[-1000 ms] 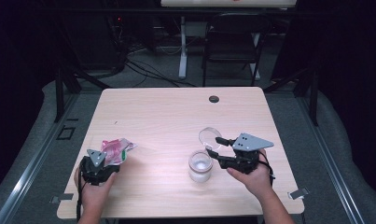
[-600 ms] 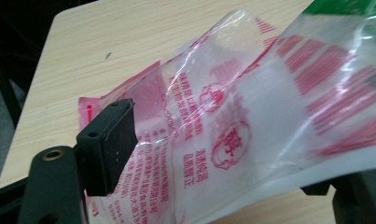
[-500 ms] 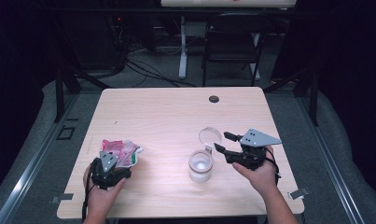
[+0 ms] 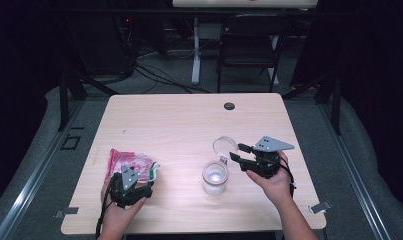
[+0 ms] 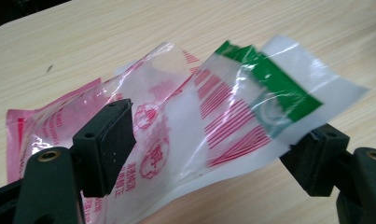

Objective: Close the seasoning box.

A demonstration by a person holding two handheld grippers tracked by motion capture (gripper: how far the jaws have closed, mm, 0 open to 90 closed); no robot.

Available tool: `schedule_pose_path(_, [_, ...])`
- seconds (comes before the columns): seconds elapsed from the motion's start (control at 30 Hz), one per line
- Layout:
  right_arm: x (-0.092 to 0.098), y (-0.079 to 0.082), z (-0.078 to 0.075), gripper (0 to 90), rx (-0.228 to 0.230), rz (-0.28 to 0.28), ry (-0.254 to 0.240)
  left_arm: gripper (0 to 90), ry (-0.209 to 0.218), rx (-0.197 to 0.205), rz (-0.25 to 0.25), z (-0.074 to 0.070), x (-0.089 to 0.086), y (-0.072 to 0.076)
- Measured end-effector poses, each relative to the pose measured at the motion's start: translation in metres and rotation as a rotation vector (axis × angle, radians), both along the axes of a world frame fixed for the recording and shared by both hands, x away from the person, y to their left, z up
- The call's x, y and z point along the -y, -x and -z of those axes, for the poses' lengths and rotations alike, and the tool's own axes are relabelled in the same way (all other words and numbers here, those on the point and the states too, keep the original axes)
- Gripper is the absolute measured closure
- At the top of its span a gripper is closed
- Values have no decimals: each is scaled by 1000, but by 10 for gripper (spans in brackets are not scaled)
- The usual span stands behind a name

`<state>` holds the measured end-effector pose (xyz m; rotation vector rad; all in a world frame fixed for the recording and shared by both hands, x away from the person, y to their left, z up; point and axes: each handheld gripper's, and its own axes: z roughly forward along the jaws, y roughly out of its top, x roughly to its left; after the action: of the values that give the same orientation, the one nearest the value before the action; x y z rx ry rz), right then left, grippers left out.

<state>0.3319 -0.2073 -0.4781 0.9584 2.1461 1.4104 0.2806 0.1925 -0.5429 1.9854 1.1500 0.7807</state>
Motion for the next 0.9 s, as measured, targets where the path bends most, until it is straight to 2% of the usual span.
schedule_pose_path(0.17, [0, -2, 0, 610, -1, 11, -5, 233, 5, 1, 34, 0, 8, 3])
schedule_pose_path(0.37, [-1, -1, 1, 698, 15, 21, 28, 235, 24, -8, 58, 0, 16, 4])
schedule_pose_path(0.53, [-3, 2, -1, 717, 38, 17, 50, 235, 29, -18, 78, 1, 23, 4])
schedule_pose_path(0.67, [-7, 6, -3, 715, 71, 19, 99, 240, 24, -10, 90, 0, 28, 5])
schedule_pose_path(0.73, [-9, 9, -4, 714, 86, 13, 110, 264, 7, -7, 94, 0, 30, 5])
schedule_pose_path(0.9, [-13, 14, -8, 698, 111, -17, 105, 270, 11, 1, 99, -1, 32, 6])
